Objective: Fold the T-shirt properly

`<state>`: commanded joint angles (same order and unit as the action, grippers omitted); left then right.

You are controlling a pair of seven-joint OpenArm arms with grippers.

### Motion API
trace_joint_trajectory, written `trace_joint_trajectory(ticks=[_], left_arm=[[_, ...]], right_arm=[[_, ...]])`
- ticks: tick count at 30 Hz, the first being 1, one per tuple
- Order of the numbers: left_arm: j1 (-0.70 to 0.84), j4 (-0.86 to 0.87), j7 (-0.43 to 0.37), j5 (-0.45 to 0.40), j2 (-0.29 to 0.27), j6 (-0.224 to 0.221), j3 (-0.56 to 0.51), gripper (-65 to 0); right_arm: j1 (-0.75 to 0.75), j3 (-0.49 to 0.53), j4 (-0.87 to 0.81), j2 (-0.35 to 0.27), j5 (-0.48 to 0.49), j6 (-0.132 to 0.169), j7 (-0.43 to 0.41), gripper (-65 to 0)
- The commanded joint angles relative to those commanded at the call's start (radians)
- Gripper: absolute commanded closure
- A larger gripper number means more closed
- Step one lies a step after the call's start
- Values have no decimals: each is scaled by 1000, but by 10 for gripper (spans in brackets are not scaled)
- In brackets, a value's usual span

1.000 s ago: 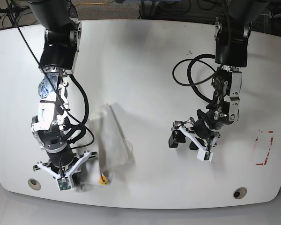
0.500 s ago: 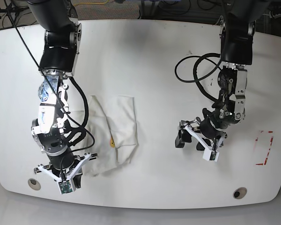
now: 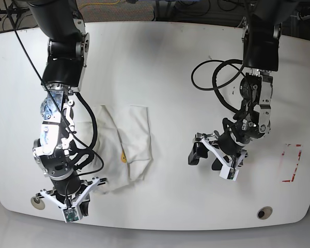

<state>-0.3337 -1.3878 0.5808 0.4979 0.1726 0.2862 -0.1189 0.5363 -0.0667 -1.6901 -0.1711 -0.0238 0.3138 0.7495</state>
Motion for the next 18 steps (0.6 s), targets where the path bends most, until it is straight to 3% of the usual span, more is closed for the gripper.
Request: trace_joint_trajectory(ticks=[5, 8, 10, 18], left_arm=[[20, -2, 0, 2, -9, 0, -2, -579], [23, -2, 0, 2, -25, 2, -2, -574], [43, -2, 0, 2, -25, 9, -2, -568], [61, -26, 0, 0, -26, 71, -2, -568]], right_arm=[[-40, -6, -3, 0, 0, -2, 0, -250], [-49, -9, -2, 0, 0, -2, 0, -376], [-55, -9, 2, 0, 5, -2, -2, -419], [-17, -11, 97, 2, 6, -2, -2, -430]])
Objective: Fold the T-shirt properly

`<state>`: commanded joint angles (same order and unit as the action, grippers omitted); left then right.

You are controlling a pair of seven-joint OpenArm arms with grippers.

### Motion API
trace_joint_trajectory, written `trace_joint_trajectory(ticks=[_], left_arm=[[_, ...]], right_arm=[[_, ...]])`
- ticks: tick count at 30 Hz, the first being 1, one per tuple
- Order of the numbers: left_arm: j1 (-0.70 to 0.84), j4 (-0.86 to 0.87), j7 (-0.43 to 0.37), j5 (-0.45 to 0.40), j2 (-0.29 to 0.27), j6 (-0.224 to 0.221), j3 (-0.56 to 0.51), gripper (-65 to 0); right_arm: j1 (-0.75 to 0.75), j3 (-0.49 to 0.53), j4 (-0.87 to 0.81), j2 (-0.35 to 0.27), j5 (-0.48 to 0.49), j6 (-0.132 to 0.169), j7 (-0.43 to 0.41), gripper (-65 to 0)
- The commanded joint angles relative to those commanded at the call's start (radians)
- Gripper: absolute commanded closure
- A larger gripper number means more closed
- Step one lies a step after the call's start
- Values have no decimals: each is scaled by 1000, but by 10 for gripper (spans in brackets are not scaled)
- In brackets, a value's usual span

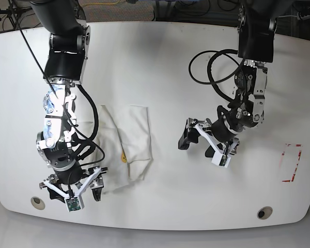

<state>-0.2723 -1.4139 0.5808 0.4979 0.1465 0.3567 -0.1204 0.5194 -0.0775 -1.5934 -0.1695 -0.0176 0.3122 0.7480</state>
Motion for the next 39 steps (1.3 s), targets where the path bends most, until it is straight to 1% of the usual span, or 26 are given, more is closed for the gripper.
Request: trace_joint_trajectory(ticks=[3, 5, 8, 11, 14, 18, 22, 26, 28, 33, 39], left_arm=[[3, -25, 0, -2, 2, 0, 0, -568], [18, -38, 0, -2, 3, 0, 0, -568], [32, -60, 0, -2, 5, 0, 0, -569], [37, -71, 0, -2, 5, 0, 0, -569], [52, -81, 3, -3, 5, 0, 0, -571], [68, -81, 26, -2, 5, 0, 0, -571], [83, -94, 31, -2, 5, 0, 0, -569], [106, -132, 31, -3, 20, 0, 2, -569], [115, -149, 31, -3, 28, 0, 2, -569], [133, -163, 31, -3, 32, 0, 2, -569], [147, -173, 31, -3, 34, 0, 2, -569]], right_arm=[[26, -23, 64, 2, 2, 0, -2, -430], [48, -51, 110, 17, 2, 2, -15, -430], [71, -100, 172, 40, 0, 3, -55, -430], [84, -132, 241, 41, 0, 6, -89, -430], [121, -137, 341, 41, 0, 6, -129, -430], [170, -138, 493, 41, 2, 8, -192, -430], [206, -138, 605, 41, 2, 6, -247, -430], [242, -143, 729, 40, 2, 3, -307, -430], [253, -167, 783, 35, 0, 3, -331, -430], [255, -195, 862, 26, -5, 2, -391, -430], [255, -195, 908, 3, -6, 2, -408, -430]])
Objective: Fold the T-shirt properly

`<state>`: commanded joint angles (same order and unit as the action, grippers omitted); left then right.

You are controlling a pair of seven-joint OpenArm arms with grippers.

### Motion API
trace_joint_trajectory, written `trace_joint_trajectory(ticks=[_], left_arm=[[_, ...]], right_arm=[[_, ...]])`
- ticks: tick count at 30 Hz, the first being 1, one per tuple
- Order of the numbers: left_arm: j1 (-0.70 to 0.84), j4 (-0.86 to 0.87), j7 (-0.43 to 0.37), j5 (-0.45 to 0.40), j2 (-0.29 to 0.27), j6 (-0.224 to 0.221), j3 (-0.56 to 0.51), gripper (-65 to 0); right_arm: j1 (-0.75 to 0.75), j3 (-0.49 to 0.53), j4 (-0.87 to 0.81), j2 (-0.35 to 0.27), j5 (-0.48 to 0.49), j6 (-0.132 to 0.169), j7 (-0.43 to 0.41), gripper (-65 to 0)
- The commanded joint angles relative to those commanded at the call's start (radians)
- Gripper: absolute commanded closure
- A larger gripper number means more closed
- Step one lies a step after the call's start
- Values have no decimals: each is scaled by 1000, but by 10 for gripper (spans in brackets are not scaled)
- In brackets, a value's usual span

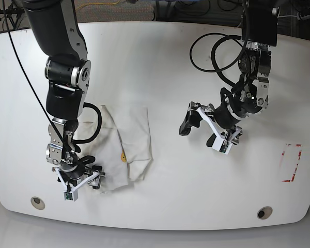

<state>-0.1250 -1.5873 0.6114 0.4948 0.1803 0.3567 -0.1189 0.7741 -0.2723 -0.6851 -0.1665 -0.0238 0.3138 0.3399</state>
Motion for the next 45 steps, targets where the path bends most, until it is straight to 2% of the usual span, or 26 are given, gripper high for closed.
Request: trace_joint_trajectory(ticks=[4, 7, 8, 9, 11, 13, 18, 23, 31, 35, 41, 45], left_arm=[[11, -2, 0, 0, 0, 0, 0, -569], [14, -2, 0, 0, 0, 0, 0, -568], [14, -2, 0, 0, -2, 0, 0, -568], [14, -2, 0, 0, -2, 0, 0, -568], [14, -2, 0, 0, -3, 0, 0, -568], [14, 0, 0, 0, -3, 0, 0, -568], [14, 5, 0, 2, -6, 0, 0, -568], [14, 15, 0, 2, -14, 0, -2, -568], [11, 95, 0, 3, -68, 3, -18, -572], [8, 141, -2, 3, -80, 34, -80, -572], [6, 187, -5, 0, -133, 49, -127, -572], [-5, 245, -15, 0, -178, 49, -135, -572]], right_arm=[[-6, 0, 5, 2, 0, 3, 0, -419], [-8, 0, 5, 2, 0, 5, 5, -338], [-9, 0, 5, 3, 0, 5, 5, -266], [-9, 0, 5, 3, 0, 5, 5, -236], [-9, 0, 5, 3, 0, 5, 5, -97], [-9, 0, 5, 3, 0, 5, 6, -3], [-9, 0, -5, 3, 5, 6, 37, -13], [-41, 0, -106, 6, 6, 6, 80, 0], [-135, 2, -460, 55, 2, 6, 245, 0], [-175, 2, -624, 77, 2, 6, 313, 0], [-212, 12, -787, 83, 3, 6, 385, 0], [-241, 71, -881, 81, 2, 0, 405, 0]])
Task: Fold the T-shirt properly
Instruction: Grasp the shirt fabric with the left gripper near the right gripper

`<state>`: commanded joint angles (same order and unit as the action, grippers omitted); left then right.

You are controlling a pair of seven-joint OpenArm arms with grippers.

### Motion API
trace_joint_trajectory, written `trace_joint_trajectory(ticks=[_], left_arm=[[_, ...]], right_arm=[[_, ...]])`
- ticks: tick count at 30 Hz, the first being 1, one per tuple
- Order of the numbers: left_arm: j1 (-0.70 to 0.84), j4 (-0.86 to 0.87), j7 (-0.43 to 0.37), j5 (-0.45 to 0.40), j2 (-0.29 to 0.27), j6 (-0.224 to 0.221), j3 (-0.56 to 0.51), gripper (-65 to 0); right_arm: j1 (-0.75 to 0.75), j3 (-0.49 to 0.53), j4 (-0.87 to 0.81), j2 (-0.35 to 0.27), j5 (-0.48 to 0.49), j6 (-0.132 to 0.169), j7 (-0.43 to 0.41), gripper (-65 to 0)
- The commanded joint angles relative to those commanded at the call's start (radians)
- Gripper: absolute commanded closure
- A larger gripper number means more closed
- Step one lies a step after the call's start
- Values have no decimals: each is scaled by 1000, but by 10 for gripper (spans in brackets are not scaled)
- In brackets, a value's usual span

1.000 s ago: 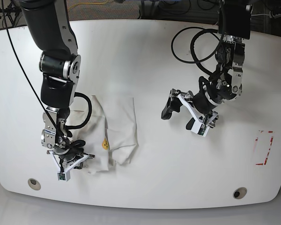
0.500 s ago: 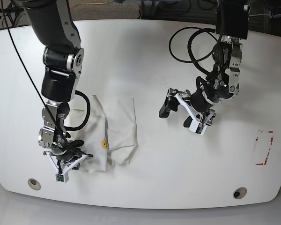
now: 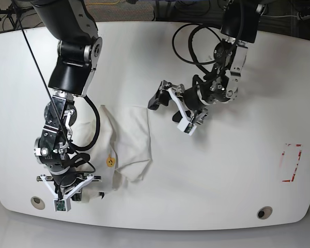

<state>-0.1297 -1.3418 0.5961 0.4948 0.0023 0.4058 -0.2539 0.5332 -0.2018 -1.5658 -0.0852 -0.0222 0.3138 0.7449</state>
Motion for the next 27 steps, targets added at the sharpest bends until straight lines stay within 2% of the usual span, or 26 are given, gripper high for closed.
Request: trace_joint_trajectory(ticks=[4, 15, 20, 27], left_arm=[[-26, 55, -34, -2, -31, 0, -9, -572], [-86, 227, -106, 0, -58, -5, -103, -572], [-106, 285, -118, 2, -87, -5, -117, -569], [-110, 328, -124, 2, -100, -5, -117, -564]], right_arm=[[-21, 29, -72, 0, 0, 0, 8, 0], [-48, 31, -187, 0, -2, 0, 48, 0], [-51, 31, -210, 0, -2, 0, 48, 0], [-51, 31, -232, 0, 3, 0, 48, 0]])
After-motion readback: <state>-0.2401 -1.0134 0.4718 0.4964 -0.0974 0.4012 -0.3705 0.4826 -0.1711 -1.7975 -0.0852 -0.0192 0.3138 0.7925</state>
